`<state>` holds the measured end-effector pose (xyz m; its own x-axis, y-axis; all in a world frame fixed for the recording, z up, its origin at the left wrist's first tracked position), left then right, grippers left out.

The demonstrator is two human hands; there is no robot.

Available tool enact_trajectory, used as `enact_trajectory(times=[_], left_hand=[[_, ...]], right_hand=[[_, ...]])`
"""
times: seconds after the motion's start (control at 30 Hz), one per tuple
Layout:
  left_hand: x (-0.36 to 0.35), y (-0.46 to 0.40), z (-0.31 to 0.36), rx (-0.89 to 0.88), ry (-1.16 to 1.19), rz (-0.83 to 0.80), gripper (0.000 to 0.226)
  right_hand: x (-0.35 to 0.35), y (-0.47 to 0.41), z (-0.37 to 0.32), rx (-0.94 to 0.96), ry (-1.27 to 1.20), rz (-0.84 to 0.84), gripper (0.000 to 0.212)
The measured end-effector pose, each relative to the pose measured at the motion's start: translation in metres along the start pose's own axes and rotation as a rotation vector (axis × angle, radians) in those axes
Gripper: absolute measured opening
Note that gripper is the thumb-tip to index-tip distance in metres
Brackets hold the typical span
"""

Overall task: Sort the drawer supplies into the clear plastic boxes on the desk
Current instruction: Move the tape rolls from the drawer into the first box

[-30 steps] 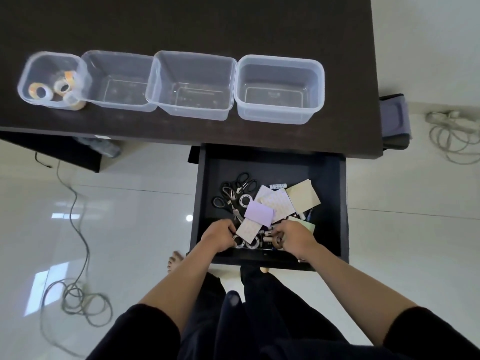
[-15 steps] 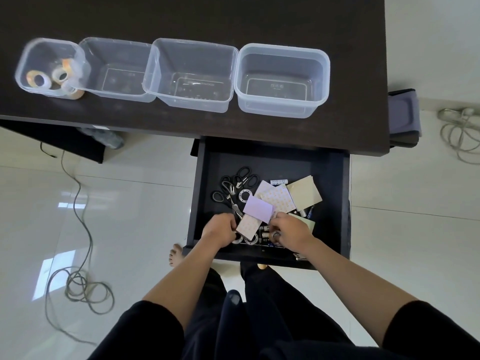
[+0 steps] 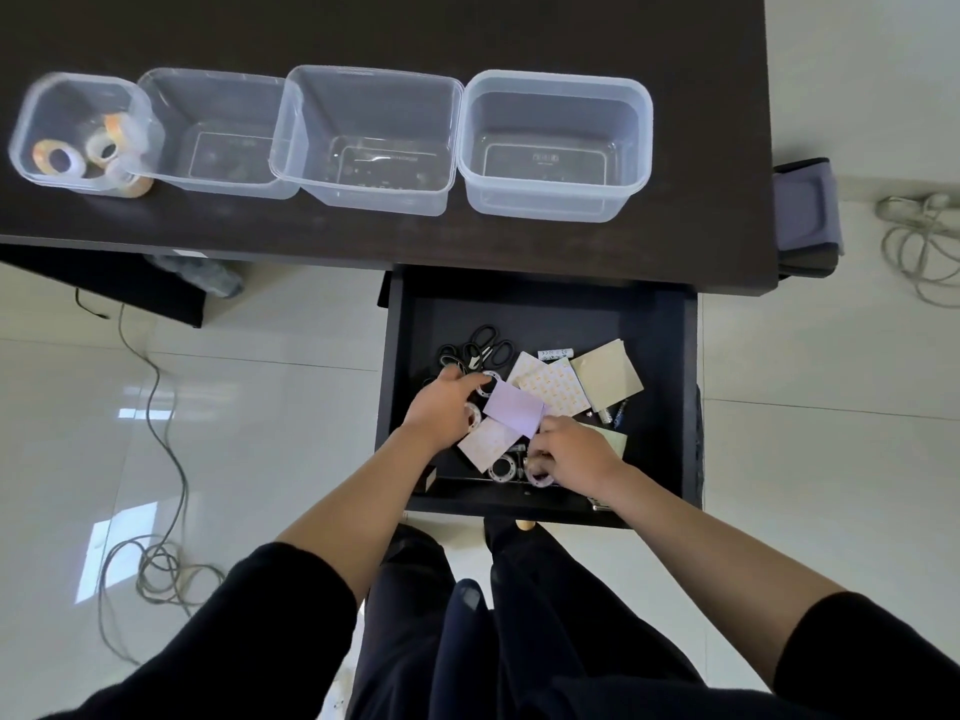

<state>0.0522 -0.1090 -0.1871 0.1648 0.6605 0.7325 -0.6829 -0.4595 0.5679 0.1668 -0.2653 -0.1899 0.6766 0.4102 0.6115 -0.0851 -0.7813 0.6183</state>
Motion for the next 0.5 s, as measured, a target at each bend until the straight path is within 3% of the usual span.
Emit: enact_trajectory(times=[0.17,0.3,0.5], left_hand=[[0.004,-0.018,0.004,-0.042,-0.140,-0.119,0.050],[0.003,-0.023,0.002,-0.035,-0.205,-0.115,0.040],[0.001,-0.024,0.001,-0.032,-0.221,-0.090,0.030]], right_hand=[[-0.009,-0.001,-0.010,0.019,0.002,-0.044,0.029],[-0.015,-0.004,-0.011,0.056,0.096,-0.085,0.043],[-0.016,-0.008,-0.016,0.095,0.219,-0.080,0.038]])
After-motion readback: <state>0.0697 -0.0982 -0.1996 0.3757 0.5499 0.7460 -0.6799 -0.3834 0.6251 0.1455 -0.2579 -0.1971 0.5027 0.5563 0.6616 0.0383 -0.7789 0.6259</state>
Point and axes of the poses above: each hand's wrist, its own y-axis away from the middle knuckle, its own x-axis out of the back of the hand, z = x × y, the point moved 3 cm from there along -y, towards the middle knuckle, and after that the axes turned 5 degrees about -y, right-handed, at the moved point
